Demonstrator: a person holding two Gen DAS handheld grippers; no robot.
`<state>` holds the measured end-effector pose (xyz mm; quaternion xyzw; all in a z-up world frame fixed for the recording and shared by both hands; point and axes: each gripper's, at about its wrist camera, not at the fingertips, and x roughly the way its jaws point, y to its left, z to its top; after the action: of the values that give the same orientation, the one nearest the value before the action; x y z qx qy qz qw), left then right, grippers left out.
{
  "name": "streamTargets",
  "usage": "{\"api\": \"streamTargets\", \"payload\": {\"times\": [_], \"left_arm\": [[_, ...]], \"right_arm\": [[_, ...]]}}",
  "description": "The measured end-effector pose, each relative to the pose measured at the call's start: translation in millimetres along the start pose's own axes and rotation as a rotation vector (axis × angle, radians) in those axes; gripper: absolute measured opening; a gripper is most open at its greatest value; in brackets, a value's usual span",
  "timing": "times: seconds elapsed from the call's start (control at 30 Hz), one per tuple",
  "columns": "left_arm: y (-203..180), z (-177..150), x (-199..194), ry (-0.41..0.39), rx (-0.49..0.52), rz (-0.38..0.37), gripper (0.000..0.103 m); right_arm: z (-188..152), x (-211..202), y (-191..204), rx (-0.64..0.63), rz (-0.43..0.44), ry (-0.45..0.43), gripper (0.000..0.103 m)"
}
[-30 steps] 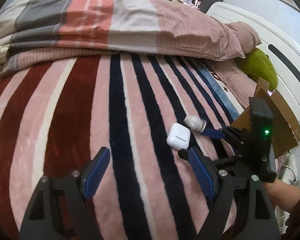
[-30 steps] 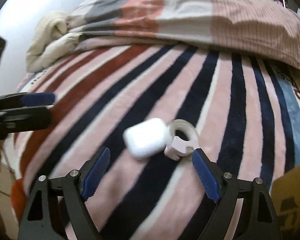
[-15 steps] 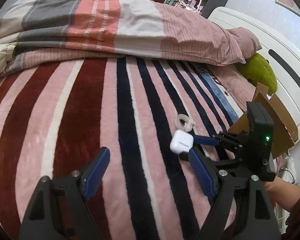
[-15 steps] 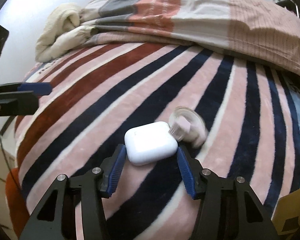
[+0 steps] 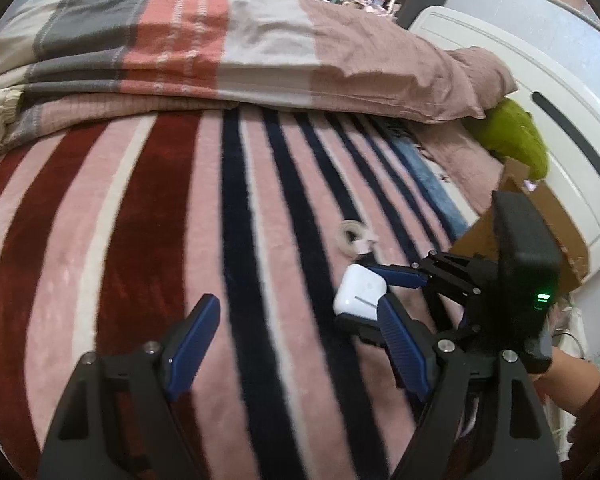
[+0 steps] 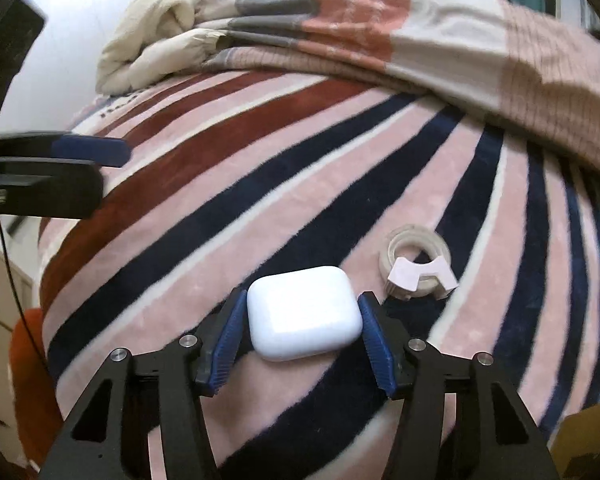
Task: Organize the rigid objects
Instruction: 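Return the right gripper and grasp the white earbud case, then lower the earbud case into the cardboard box and release it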
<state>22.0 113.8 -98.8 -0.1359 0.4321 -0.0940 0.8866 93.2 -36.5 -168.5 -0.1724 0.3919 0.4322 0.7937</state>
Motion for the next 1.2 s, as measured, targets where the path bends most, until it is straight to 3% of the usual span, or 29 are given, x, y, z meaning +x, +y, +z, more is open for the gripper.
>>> {"api": "streamTargets", "payload": {"times": [0.2, 0.4, 0.6, 0.77, 0.93, 1.2], "left_arm": [[-46, 19, -13, -0.014, 0.069, -0.156, 0.076], [-111, 44, -20, -0.013, 0.181, -0.284, 0.037], [-189, 71, -2, 0.012, 0.306, -0.324, 0.037], [-250, 85, 32, 0.072, 0.38, -0.378, 0.037], [-291, 91, 73, 0.167, 0.388, -0.426, 0.037], [-312, 89, 106, 0.257, 0.397, -0.423, 0.037]], "right_arm": [[16, -75, 23, -0.031, 0.024, -0.133, 0.052], [17, -141, 28, -0.048, -0.068, -0.232, 0.052], [3, -191, -14, 0.033, -0.151, -0.259, 0.052], [-15, -222, -57, 0.101, -0.236, -0.217, 0.052], [-31, -235, -103, 0.171, -0.268, -0.124, 0.052], [-50, -229, -134, 0.206, -0.288, 0.002, 0.053]]}}
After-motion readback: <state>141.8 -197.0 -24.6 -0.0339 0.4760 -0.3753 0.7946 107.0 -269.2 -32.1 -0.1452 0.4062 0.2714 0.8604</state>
